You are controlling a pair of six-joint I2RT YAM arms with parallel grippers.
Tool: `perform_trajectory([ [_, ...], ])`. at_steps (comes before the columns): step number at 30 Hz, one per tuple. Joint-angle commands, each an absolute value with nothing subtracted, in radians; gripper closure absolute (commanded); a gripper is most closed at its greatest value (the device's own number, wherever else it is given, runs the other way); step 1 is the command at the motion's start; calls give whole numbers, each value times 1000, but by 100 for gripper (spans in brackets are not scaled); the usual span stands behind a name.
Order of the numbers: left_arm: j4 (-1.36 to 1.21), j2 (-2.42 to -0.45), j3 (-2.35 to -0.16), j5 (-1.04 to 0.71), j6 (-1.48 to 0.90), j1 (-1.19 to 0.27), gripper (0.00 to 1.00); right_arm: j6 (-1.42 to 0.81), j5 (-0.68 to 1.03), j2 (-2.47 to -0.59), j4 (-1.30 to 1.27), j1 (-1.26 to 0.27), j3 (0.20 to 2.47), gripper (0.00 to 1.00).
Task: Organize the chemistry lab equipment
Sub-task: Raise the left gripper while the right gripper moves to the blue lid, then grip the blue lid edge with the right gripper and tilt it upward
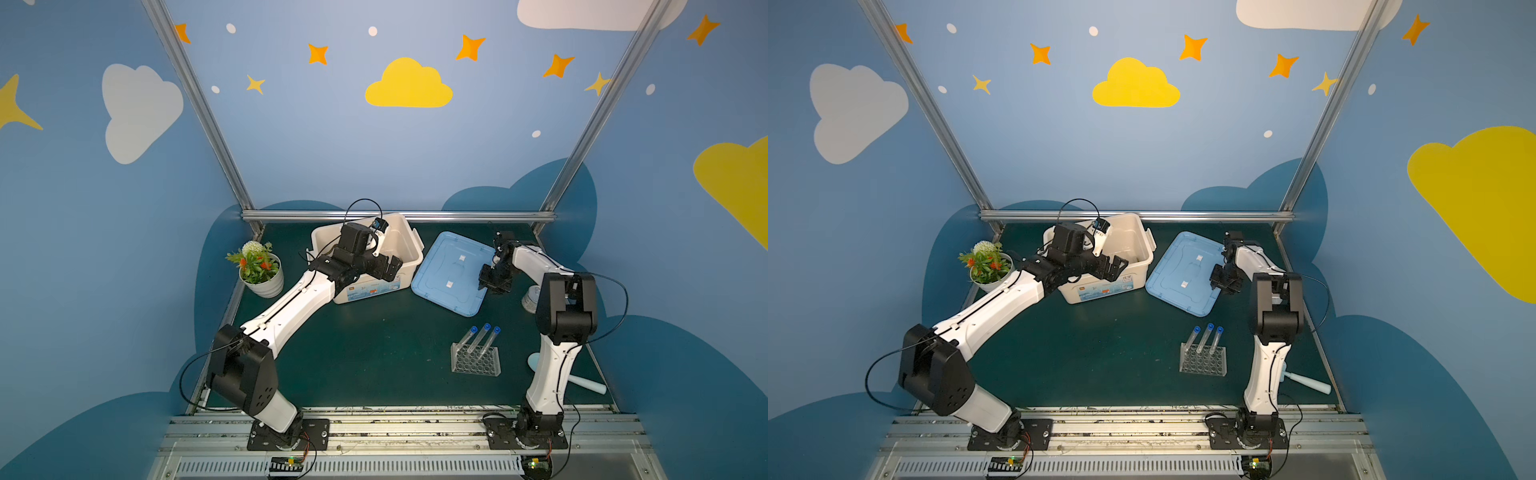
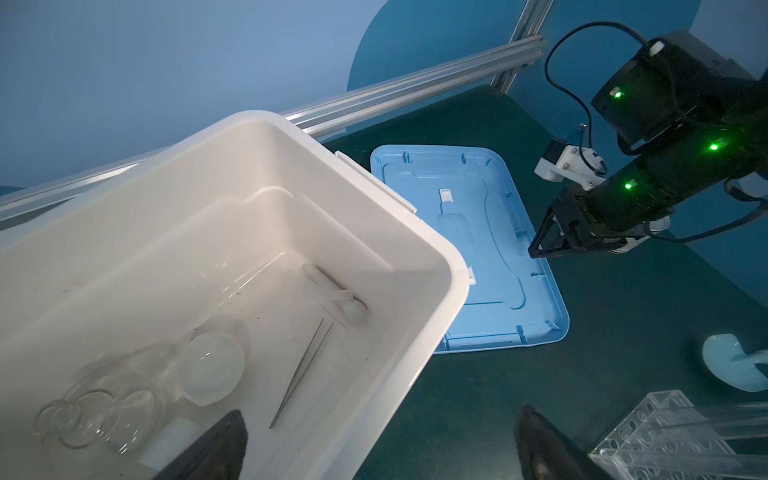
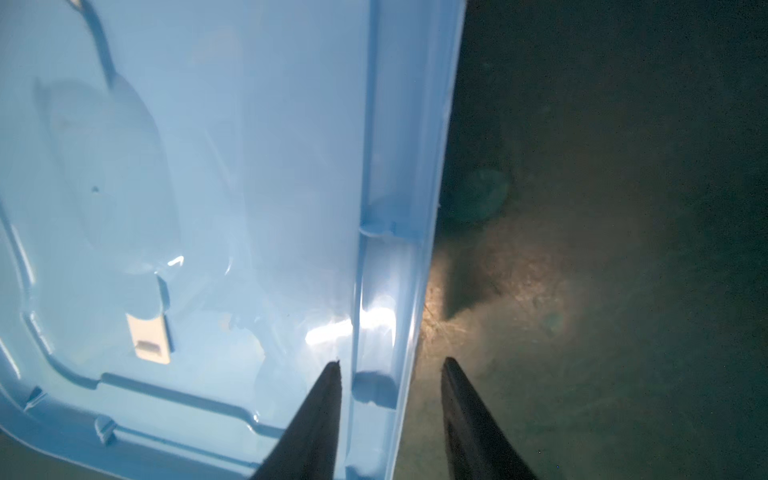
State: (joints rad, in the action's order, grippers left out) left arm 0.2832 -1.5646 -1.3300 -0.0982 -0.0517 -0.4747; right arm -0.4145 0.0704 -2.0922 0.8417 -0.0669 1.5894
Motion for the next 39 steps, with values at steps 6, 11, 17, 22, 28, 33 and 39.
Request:
perform_trajectory([
  [6,253,-1482,-1255,-106,-85,-482,0,-406,7,-2131,910,-68,1633,65],
  [11,235,-1440,-1201,-90,-105,-484,0,-403,1,-2167,928,-72,1659,70],
  [17,242,-1410,-1172,-68,-111,-483,0,-389,-28,-2195,956,-101,1699,73],
  [22,254,-1398,-1172,-72,-115,-484,0,-384,-21,-2236,996,-100,1746,86],
  [28,256,-1379,-1162,-64,-114,-486,0,-402,16,-2230,975,-80,1738,94],
  [33,262,-1365,-1147,-50,-114,-485,0,-415,63,-2181,930,-71,1711,100],
  [39,258,-1349,-1130,-45,-123,-486,0,-431,102,-2090,905,-61,1690,100],
])
